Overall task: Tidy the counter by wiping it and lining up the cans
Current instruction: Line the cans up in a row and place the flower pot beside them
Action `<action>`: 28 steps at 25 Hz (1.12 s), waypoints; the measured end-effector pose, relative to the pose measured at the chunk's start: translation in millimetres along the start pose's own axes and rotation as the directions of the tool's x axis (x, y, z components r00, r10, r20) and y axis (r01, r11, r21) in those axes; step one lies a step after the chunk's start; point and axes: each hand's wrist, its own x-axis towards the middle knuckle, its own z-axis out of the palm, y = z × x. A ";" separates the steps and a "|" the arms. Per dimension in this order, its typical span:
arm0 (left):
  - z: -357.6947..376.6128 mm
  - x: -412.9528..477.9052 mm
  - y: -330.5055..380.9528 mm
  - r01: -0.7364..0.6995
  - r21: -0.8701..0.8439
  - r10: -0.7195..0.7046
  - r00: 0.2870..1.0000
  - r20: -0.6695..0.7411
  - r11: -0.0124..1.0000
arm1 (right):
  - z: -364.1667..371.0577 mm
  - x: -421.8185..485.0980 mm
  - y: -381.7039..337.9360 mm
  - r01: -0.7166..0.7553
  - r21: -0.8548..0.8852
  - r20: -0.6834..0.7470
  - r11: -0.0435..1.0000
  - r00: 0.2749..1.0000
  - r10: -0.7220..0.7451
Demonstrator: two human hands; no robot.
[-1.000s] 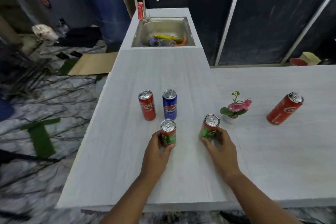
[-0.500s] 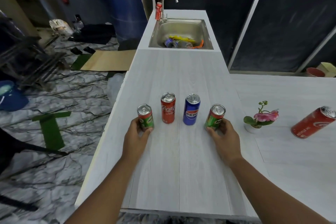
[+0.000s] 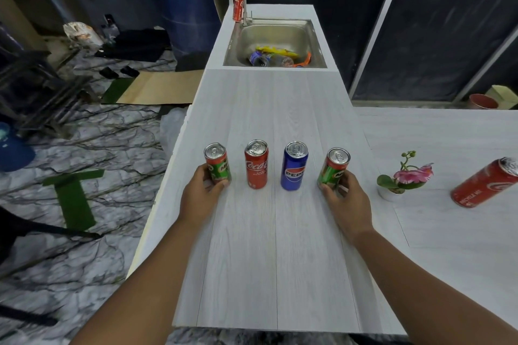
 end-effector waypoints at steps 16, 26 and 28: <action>1.5 -4.9 2.0 0.016 0.005 -0.016 1.000 0.013 1.000 | -0.4 6.6 1.6 -0.010 -0.050 0.020 0.999 1.000 0.011; 32.0 -77.3 0.8 -0.070 0.183 0.104 0.977 -0.186 0.981 | -1.3 -18.6 2.8 -0.092 -0.033 0.010 0.995 0.996 0.092; 36.8 -104.0 -3.4 -0.102 0.249 0.153 0.969 -0.194 0.963 | -3.9 -42.9 11.9 -0.075 -0.059 -0.020 0.995 0.997 0.074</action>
